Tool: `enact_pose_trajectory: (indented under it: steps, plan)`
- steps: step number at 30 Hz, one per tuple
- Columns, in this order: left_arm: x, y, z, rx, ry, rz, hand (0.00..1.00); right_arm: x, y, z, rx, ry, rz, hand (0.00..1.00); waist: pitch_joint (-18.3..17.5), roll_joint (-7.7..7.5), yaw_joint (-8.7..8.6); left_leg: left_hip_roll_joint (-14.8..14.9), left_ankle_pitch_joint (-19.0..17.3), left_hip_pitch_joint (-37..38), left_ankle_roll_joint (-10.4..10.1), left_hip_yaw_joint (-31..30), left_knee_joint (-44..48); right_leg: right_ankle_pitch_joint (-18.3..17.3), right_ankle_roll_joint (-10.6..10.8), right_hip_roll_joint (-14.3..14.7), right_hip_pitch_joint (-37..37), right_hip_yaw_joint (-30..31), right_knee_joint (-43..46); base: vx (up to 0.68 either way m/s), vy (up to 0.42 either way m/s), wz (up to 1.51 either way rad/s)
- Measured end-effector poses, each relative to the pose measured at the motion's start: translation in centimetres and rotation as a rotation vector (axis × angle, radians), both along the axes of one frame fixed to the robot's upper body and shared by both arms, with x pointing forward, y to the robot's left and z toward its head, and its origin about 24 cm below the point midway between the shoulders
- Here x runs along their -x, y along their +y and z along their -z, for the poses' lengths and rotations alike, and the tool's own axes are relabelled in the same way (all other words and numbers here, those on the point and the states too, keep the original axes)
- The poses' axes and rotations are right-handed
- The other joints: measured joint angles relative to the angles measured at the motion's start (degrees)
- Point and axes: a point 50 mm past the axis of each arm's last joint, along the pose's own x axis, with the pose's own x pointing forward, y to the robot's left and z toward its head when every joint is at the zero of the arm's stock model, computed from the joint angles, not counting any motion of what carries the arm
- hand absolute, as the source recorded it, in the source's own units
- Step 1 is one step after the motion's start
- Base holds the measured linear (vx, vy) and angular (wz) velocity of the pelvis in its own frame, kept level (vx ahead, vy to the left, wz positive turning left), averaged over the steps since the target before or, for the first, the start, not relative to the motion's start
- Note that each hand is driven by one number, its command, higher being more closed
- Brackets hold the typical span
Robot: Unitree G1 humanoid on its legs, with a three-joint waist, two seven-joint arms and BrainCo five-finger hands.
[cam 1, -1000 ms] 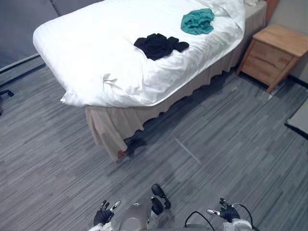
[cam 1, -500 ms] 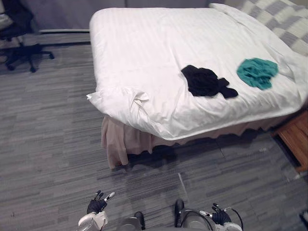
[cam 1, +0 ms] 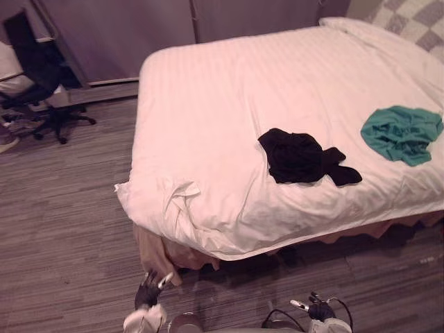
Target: Tidy the bed and pick cloth on bed and put in laundry
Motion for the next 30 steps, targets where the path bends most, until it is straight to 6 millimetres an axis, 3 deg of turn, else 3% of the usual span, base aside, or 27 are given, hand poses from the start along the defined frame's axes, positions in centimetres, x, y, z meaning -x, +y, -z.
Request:
enact_pose_trajectory:
  steps: [2, 7, 10, 13, 18, 23, 24, 28, 30]
  plan:
    - [-0.9, 1.0, -2.9, -0.047, -0.112, 0.01, 0.0, 0.8, 0.0, 0.1, 0.01, 0.016, 0.011, 0.0, -0.02, 0.03, -0.75, -0.5, 0.62, 1.4, -0.05, -0.43, -1.99, 0.04, 0.06, -0.03, 1.32, -0.74, -1.01, 0.1, 0.021, 0.11]
    - [-2.7, 2.5, -8.0, -0.118, -0.309, 0.031, 0.0, 1.5, -0.2, 0.1, 0.036, 0.04, 0.027, 0.0, -0.4, 0.32, -1.06, 0.42, 1.98, 2.62, -1.1, -1.28, -4.36, 0.13, -0.05, 1.28, 1.78, -0.93, -1.07, 0.03, -0.041, 0.06]
    - [-3.3, 2.8, -9.5, -0.146, -0.351, 0.05, 0.0, 1.7, -0.6, 0.1, 0.05, 0.05, 0.017, 0.0, -1.02, 0.94, -1.11, 0.73, 2.87, 3.28, -1.31, -1.14, -6.46, 0.24, -0.23, 1.93, 1.12, -0.78, -1.08, -0.04, -0.032, -0.07]
    - [-3.9, 2.4, -9.3, -0.181, -0.305, 0.079, 0.0, 1.7, -0.7, 0.0, 0.054, 0.057, 0.004, 0.0, -1.04, 0.98, -1.47, 0.44, 3.6, 2.9, -1.23, -0.67, -7.39, 0.39, -0.39, 1.84, -0.4, -0.43, -1.23, -0.1, 0.005, -0.13]
    - [-4.1, 1.6, -5.3, -0.189, -0.072, 0.135, 0.0, 1.6, -0.5, 0.1, 0.054, 0.06, -0.009, 0.0, -0.93, 0.55, -1.72, 0.27, 4.17, 1.04, -0.88, 0.45, -7.79, 1.2, -0.11, 1.88, -2.91, 0.58, -2.03, -0.1, 0.02, -0.14]
    - [-4.5, 1.0, -3.6, -0.235, 0.035, 0.169, 0.0, 1.5, -0.2, 0.1, 0.059, 0.064, -0.019, 0.0, -0.16, -0.12, -2.14, 0.11, 4.31, 0.01, -0.79, 0.91, -7.81, 3.05, 0.17, 1.95, -3.1, 1.04, -4.59, -0.02, 0.026, -0.06]
    - [-5.0, 1.0, -3.4, -0.254, 0.065, 0.167, 1.0, 1.3, -0.2, 0.1, 0.06, 0.056, -0.022, 0.0, 0.4, -0.26, -2.13, 0.1, 4.31, 0.05, -0.79, 1.15, -7.8, 3.37, 0.15, 1.96, -3.09, 1.23, -4.73, 0.02, 0.017, -0.06]
    - [-6.5, 1.6, -2.7, -0.314, 0.181, 0.152, 1.0, -1.0, -0.1, -0.3, 0.061, 0.001, -0.058, 0.0, 3.4, -0.31, -2.41, 0.16, 4.47, -0.35, -0.76, 2.11, -7.69, 4.3, 0.22, 2.19, -3.76, 2.42, -5.28, 0.02, 0.012, -0.11]
    - [-7.9, 1.9, -3.5, -0.363, 0.204, 0.127, 1.0, -2.5, 0.0, -0.6, 0.062, -0.032, -0.085, 0.0, 4.49, -0.01, -2.57, 0.19, 4.92, -2.62, -0.54, 2.46, -7.47, 4.97, 0.14, 2.29, -5.77, 2.72, -5.32, 0.02, 0.006, -0.08]
